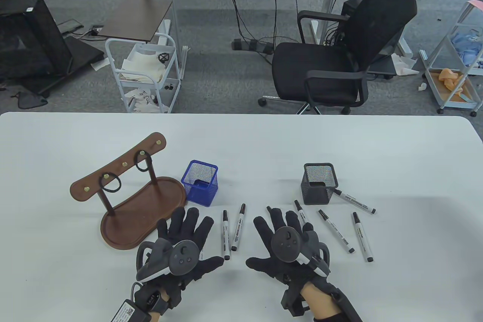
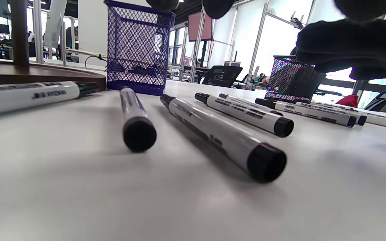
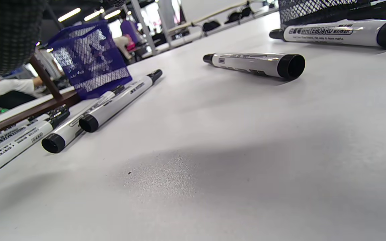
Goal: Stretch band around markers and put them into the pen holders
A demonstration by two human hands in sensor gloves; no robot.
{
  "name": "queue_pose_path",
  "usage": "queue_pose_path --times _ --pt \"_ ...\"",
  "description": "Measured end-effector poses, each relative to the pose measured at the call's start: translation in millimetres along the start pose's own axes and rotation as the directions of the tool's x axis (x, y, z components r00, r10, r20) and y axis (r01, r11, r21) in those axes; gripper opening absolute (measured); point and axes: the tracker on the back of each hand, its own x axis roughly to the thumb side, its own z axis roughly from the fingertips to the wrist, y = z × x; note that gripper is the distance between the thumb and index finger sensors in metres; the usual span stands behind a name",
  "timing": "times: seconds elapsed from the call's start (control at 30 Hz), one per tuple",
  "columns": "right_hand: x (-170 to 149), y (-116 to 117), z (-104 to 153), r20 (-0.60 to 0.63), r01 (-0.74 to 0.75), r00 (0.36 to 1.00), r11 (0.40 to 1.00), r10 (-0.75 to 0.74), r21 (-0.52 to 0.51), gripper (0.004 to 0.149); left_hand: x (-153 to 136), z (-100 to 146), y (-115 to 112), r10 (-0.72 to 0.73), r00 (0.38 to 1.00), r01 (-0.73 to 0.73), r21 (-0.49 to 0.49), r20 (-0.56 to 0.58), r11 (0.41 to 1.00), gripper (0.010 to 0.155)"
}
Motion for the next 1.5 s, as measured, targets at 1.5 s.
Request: queue_pose_path --times 1.5 --pt "-6 -5 1 -0.009 0.021 1.0 0.999 -0.021 -0.028 0.095 -125 30 42 0.697 0.6 -0.434 0.572 -0.393 0.696 0.087"
